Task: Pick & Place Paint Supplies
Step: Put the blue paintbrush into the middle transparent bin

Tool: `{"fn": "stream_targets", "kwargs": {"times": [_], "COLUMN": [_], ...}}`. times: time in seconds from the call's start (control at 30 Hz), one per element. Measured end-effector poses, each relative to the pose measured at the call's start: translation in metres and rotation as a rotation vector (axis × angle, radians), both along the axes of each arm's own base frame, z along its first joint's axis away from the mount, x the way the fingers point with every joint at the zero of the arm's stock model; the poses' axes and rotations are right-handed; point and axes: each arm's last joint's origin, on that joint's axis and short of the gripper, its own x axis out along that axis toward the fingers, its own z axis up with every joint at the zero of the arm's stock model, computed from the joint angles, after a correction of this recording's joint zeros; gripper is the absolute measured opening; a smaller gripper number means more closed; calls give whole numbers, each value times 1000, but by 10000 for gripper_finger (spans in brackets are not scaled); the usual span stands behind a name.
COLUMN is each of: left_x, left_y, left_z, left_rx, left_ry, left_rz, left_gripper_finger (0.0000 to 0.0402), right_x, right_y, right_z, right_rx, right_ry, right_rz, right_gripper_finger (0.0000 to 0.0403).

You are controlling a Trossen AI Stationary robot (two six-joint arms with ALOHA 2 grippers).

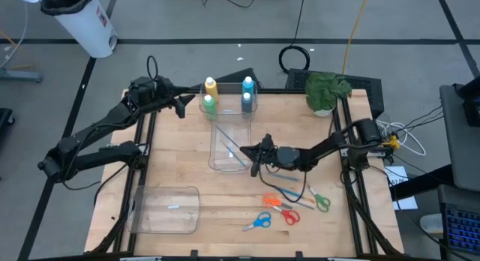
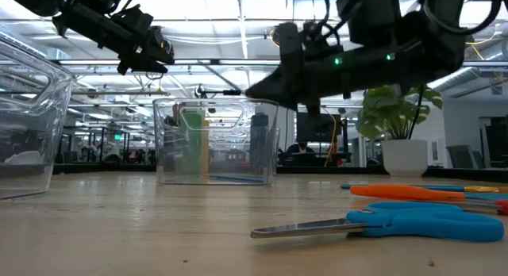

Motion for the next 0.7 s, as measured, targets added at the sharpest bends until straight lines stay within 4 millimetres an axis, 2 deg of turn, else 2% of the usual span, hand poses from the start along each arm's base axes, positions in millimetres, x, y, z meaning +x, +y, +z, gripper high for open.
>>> {"fn": "stream_targets", "kwargs": {"times": [0.3, 0.7], "left_x": [1, 1], "left_y": [-1, -1], "left_z": [0, 0], "left_rx": [1, 1], "left_ry": [0, 0], "left_rz": [-5, -6], "left_gripper_finger": [214, 214], "right_x": [2, 2], "right_y": [0, 0], "right_z": [-10, -10], "right_rx": [16, 32], "right_ry": [45, 36], "right_rz": [-12, -27], "right_gripper_finger": [0, 2]}}
